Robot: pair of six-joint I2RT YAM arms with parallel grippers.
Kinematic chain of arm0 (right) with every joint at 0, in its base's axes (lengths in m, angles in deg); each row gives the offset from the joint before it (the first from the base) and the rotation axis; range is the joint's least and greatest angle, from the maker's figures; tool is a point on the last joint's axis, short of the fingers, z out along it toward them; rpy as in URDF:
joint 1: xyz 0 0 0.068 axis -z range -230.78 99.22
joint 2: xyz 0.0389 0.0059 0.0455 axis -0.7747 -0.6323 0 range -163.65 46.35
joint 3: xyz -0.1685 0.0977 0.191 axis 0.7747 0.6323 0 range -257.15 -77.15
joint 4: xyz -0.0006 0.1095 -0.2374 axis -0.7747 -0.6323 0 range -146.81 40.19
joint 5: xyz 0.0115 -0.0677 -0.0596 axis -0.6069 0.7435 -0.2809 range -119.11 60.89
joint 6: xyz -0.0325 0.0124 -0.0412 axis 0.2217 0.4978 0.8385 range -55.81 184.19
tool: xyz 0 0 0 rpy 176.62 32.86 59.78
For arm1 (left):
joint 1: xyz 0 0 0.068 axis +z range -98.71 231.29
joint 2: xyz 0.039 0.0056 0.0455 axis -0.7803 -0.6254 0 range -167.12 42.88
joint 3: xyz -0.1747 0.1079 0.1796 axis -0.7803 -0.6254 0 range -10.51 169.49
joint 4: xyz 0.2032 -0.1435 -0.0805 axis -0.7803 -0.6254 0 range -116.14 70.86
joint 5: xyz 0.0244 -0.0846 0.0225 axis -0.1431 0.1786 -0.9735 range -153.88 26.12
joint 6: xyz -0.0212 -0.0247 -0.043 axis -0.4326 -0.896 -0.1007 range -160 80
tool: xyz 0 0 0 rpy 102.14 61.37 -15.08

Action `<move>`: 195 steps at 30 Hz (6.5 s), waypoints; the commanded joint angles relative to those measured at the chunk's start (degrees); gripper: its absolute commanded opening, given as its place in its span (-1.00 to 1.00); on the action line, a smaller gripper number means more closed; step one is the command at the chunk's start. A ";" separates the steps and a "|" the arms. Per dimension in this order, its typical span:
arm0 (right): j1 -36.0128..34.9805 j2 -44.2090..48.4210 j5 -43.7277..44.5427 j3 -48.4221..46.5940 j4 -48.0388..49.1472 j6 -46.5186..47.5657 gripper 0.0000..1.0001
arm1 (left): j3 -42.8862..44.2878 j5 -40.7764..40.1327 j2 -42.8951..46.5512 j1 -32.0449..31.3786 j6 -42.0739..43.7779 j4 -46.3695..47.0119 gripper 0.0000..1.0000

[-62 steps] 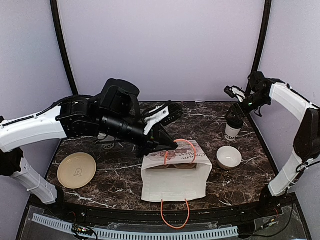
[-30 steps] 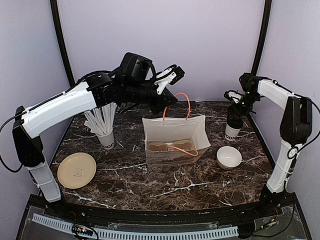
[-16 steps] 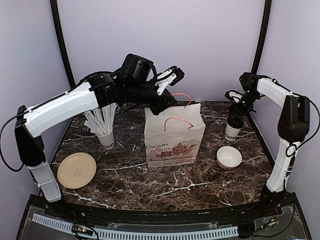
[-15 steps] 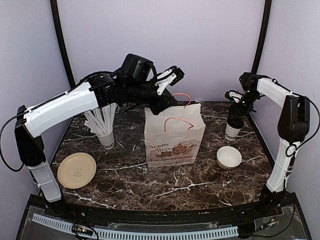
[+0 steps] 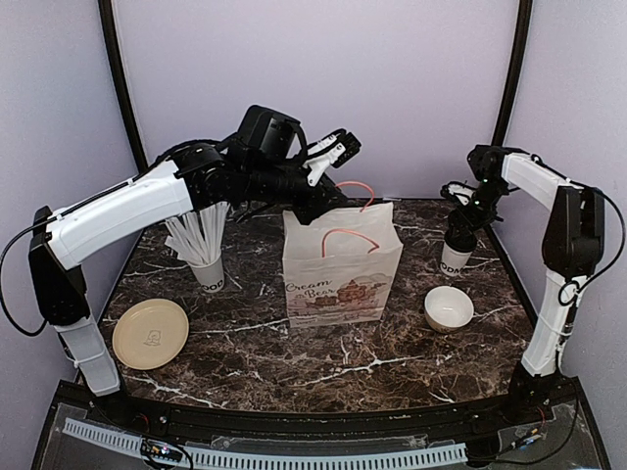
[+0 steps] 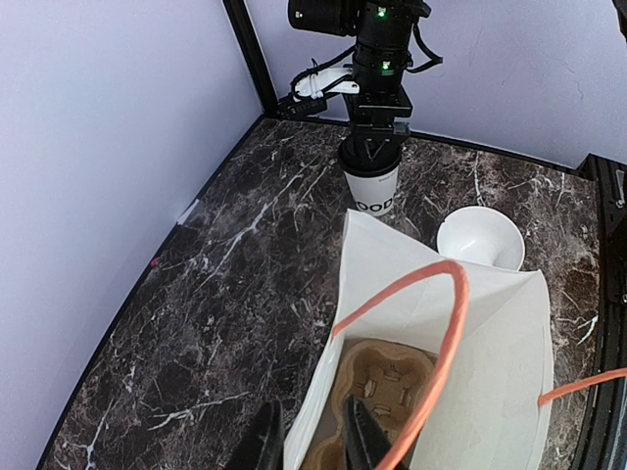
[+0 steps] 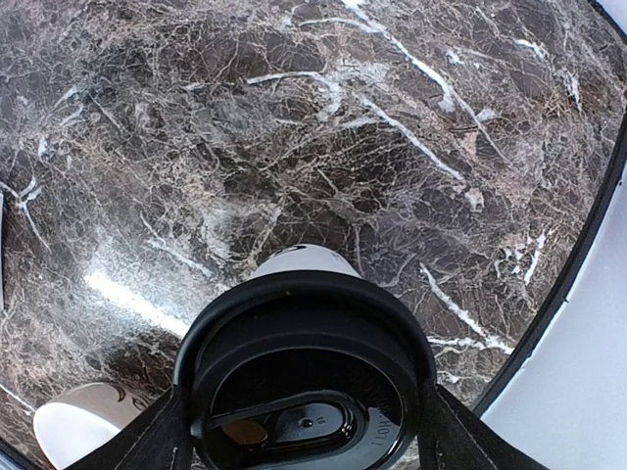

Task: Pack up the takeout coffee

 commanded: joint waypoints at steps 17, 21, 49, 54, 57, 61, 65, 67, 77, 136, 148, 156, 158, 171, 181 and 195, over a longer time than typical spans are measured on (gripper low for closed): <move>-1.54 11.12 -4.81 2.37 -0.40 2.82 0.19 | 2.06 0.06 1.23 0.46 1.20 -0.85 -0.80; -3.82 20.21 -11.81 5.01 2.62 3.68 0.17 | 2.76 -0.75 0.70 0.45 1.83 -1.33 -0.92; -20.48 45.25 -38.75 4.39 4.17 6.66 0.10 | 4.77 0.90 0.78 0.93 -7.33 -3.04 -1.00; -28.11 42.49 -29.53 5.15 8.35 4.91 0.07 | 3.52 3.08 2.19 0.36 -9.73 -3.20 -1.00; -32.68 40.28 -23.09 5.28 9.38 5.25 0.06 | 2.43 2.35 3.06 -0.74 -10.21 -3.51 -1.00; -38.81 37.35 -12.88 5.05 11.03 5.72 0.05 | 1.26 0.37 4.36 -1.98 -10.64 -4.31 -1.00; -45.11 33.68 -2.57 4.00 11.51 6.58 0.04 | -0.25 -0.72 6.26 -3.42 -11.14 -4.31 -1.00; -48.32 32.21 2.56 4.10 12.06 7.05 0.04 | -0.69 -2.92 6.78 -3.98 -11.51 -4.38 -1.00; -58.76 33.33 21.28 14.76 15.76 11.83 0.03 | -1.43 -6.67 6.69 -5.65 -11.52 -4.97 -1.00; -56.22 28.60 9.76 5.34 13.57 9.90 0.07 | -24.44 -3.33 26.48 -2.81 -10.18 12.00 0.37; -55.68 28.23 8.88 4.94 13.43 9.37 0.08 | -13.47 -20.29 16.15 -8.48 -30.11 -3.61 0.23; -54.60 26.85 7.86 -1.34 12.97 9.25 0.08 | -17.02 -15.11 24.41 -8.91 -29.40 6.65 -0.07; -54.03 26.84 8.21 -2.82 13.11 9.41 0.07 | -17.38 -17.59 25.39 -8.91 -28.32 7.74 0.01; -44.19 33.29 10.53 -7.33 14.48 10.79 0.09 | -10.03 -20.43 16.92 -1.89 -25.93 0.40 0.30; -36.00 38.40 12.15 -1.50 18.33 10.60 0.10 | -8.92 -13.54 11.58 3.71 -23.82 3.93 -0.19; -32.21 39.18 -2.42 3.73 16.21 8.44 0.10 | 5.00 5.30 0.65 7.10 -15.08 5.66 -1.00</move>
